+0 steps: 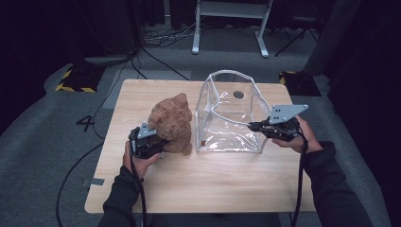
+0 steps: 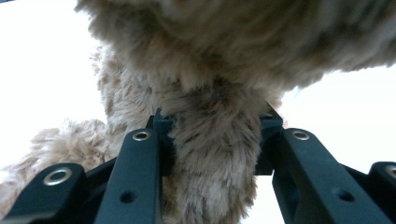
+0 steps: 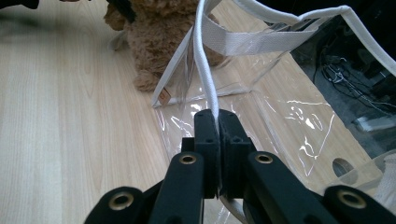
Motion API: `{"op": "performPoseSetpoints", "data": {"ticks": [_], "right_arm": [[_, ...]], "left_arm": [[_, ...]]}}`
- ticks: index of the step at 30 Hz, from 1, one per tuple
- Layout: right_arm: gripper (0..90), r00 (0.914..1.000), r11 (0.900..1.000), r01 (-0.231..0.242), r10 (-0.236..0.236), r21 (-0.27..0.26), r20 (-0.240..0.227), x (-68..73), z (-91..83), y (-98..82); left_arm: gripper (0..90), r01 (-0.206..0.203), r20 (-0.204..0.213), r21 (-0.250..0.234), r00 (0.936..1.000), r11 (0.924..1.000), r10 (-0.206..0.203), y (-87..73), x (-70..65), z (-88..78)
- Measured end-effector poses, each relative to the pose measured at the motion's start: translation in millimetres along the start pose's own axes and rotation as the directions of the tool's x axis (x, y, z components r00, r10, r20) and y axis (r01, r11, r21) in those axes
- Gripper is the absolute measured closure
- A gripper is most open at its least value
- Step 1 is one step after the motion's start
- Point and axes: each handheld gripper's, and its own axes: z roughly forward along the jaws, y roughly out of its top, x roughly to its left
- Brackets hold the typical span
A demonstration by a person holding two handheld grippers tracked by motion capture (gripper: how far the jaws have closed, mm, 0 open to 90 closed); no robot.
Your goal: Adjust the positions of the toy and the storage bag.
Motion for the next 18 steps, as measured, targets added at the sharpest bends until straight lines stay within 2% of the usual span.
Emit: {"op": "performPoseSetpoints", "data": {"ticks": [2, 3, 8, 18], "right_arm": [[88.3, 1.0, 1.0, 0.004, -0.004, 0.0, 0.001, 2.3, -3.1, -1.3], [88.3, 1.0, 1.0, 0.004, -0.004, -0.001, 0.0, 3.0, -4.3, -1.9], [88.3, 1.0, 1.0, 0.002, -0.002, 0.003, 0.007, 7.0, -12.8, -6.4], [88.3, 0.9999, 1.0, 0.013, -0.013, 0.002, -0.001, 17.6, -22.1, -10.3]], "left_arm": [[64.4, 0.014, 0.015, -0.005, 0.9998, 0.9999, -0.013, 2.6, -0.9, 3.6], [64.4, 0.005, 0.018, -0.001, 0.9998, 1.0, -0.005, 4.4, -0.4, 5.0], [64.6, 0.017, 0.044, -0.013, 0.9989, 0.9998, -0.016, 11.3, -4.1, 15.0], [64.6, -0.009, 0.064, -0.001, 0.9979, 1.0, 0.009, 17.3, -11.4, 23.0]]}}
